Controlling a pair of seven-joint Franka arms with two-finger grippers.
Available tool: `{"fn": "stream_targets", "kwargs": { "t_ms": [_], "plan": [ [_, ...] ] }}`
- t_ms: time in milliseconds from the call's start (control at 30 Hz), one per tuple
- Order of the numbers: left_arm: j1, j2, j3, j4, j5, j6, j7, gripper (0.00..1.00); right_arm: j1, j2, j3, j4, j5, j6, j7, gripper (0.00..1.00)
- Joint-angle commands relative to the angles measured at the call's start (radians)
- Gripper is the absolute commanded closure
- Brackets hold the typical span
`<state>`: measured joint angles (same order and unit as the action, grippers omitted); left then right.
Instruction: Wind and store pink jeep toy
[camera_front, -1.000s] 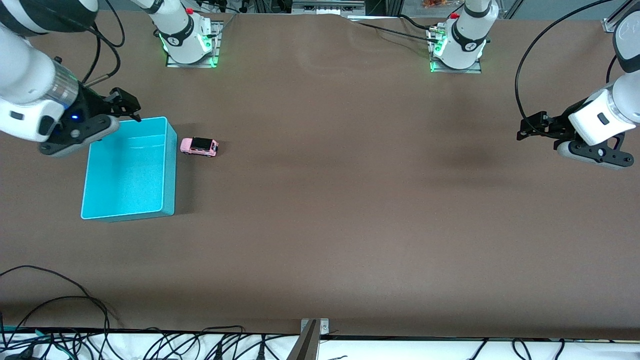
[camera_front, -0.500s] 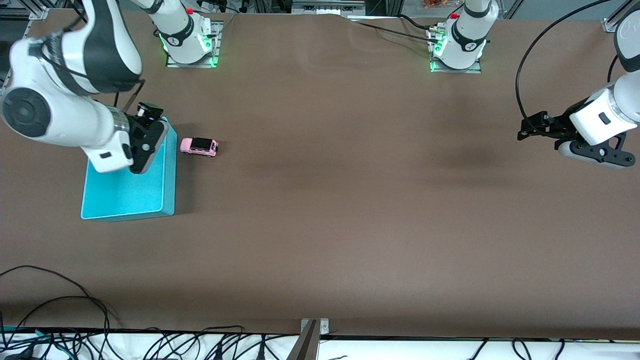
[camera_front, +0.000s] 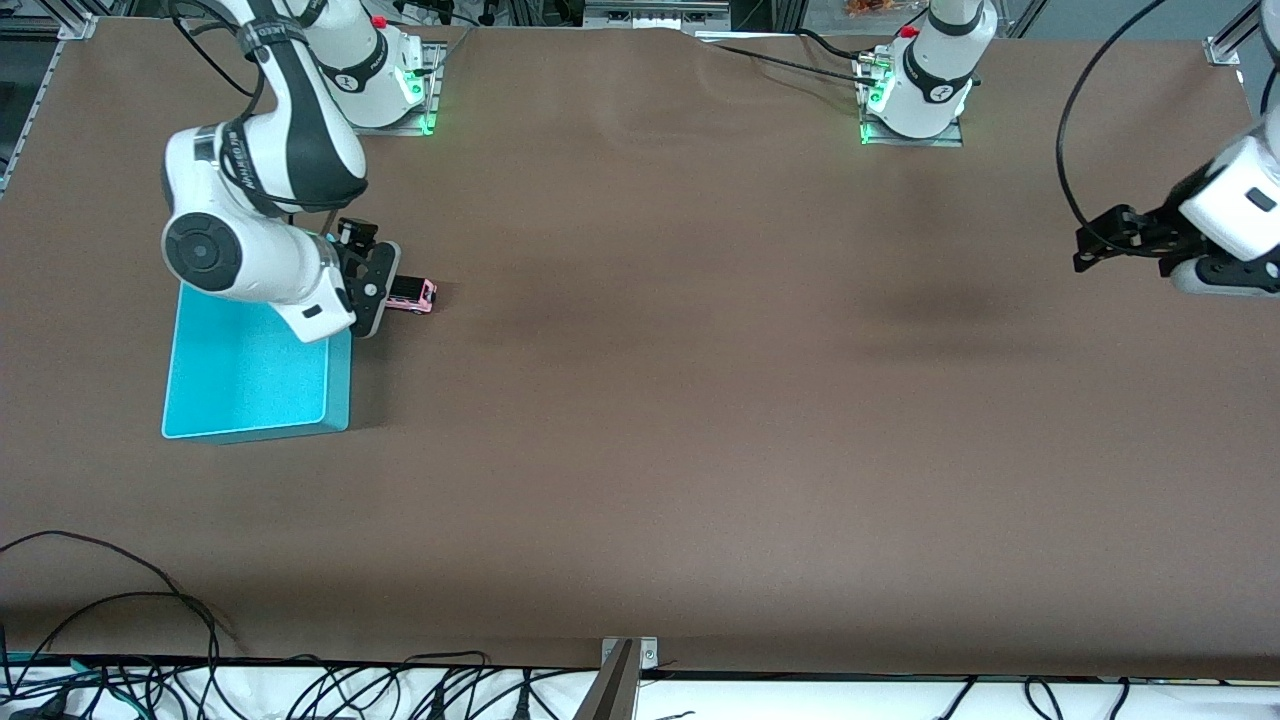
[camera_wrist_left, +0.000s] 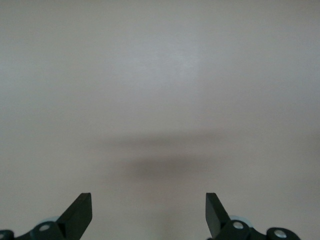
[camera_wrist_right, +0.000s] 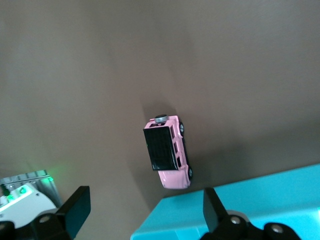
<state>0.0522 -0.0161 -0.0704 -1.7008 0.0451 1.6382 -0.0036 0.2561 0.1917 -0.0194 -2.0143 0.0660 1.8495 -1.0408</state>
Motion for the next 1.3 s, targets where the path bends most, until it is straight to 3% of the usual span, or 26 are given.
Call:
{"fn": "stream_targets", "kwargs": {
  "t_ms": [0,200,333,800,900,1000,1067,1133,1267],
  "plan": [
    [0.003,-0.021,-0.069,0.012,0.095,-0.031,-0.112,0.00,-0.003,-0.090,0.015,-0.214,0.017,0.176,-0.047,0.00],
    [0.017,-0.022,-0.052,0.029,0.082,-0.052,0.043,0.00,-0.003,-0.094,0.015,-0.356,0.015,0.387,-0.099,0.00],
    [0.052,-0.022,-0.052,0.033,0.013,-0.055,0.071,0.00,-0.003,-0.068,0.013,-0.406,0.015,0.500,-0.146,0.00],
    [0.080,-0.010,-0.052,0.033,-0.111,-0.054,0.062,0.00,-0.005,0.012,0.012,-0.465,0.015,0.707,-0.186,0.00],
    [0.078,-0.010,-0.057,0.043,-0.122,-0.055,0.060,0.00,-0.005,0.017,0.012,-0.468,0.015,0.731,-0.223,0.16],
    [0.077,-0.011,-0.063,0.046,-0.119,-0.055,0.060,0.00,-0.006,0.022,0.012,-0.466,0.015,0.735,-0.286,0.48],
    [0.078,-0.010,-0.060,0.046,-0.122,-0.055,0.060,0.00,-0.008,0.022,0.010,-0.465,0.015,0.735,-0.311,0.63],
    [0.077,-0.008,-0.060,0.046,-0.120,-0.049,0.060,0.00,-0.008,0.019,0.010,-0.462,0.015,0.734,-0.320,0.73],
    [0.075,-0.008,-0.063,0.046,-0.111,-0.049,0.062,0.00,-0.008,0.008,0.012,-0.455,0.015,0.729,-0.318,0.77]
  ]
}}
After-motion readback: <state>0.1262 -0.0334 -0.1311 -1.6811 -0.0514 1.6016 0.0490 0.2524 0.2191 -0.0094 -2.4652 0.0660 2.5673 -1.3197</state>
